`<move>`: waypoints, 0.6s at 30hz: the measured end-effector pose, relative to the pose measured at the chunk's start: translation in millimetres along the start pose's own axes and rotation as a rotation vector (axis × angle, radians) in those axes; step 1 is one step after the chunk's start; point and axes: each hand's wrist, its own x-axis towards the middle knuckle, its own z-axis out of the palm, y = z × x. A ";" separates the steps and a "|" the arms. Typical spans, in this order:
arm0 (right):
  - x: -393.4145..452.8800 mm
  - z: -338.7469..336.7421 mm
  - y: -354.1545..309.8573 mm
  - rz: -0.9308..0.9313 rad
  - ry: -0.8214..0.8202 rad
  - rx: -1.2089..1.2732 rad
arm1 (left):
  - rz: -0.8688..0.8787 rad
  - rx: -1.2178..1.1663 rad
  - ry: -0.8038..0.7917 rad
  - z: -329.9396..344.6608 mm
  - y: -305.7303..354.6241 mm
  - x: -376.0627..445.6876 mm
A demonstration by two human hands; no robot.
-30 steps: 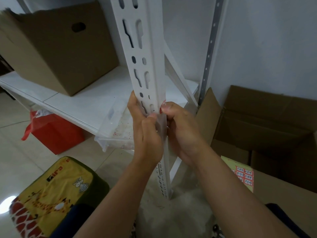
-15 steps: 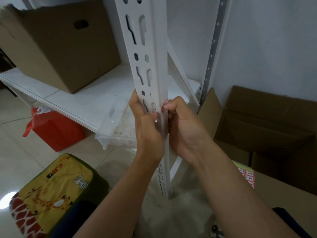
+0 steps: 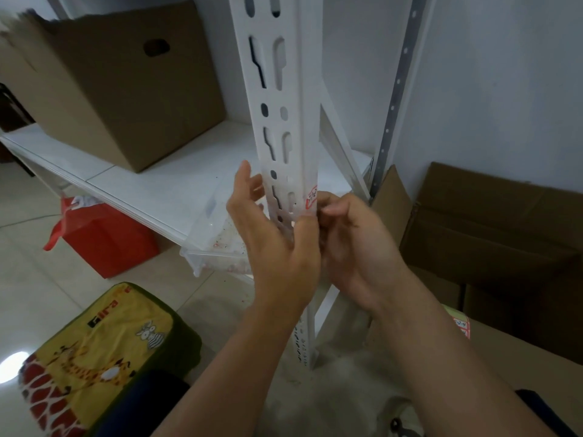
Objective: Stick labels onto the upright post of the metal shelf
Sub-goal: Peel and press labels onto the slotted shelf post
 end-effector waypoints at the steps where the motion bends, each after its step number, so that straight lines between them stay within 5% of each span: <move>1: 0.0 -1.6 2.2 -0.018 0.019 -0.034 | 0.045 0.086 0.047 -0.9 -1.3 -0.3; 6: -3.3 -3.6 3.4 -0.087 0.127 -0.193 | 0.181 0.278 0.199 -1.0 6.6 5.4; 18: -6.5 -10.1 5.1 -0.179 0.035 -0.265 | 0.287 0.364 0.041 -4.9 18.0 13.6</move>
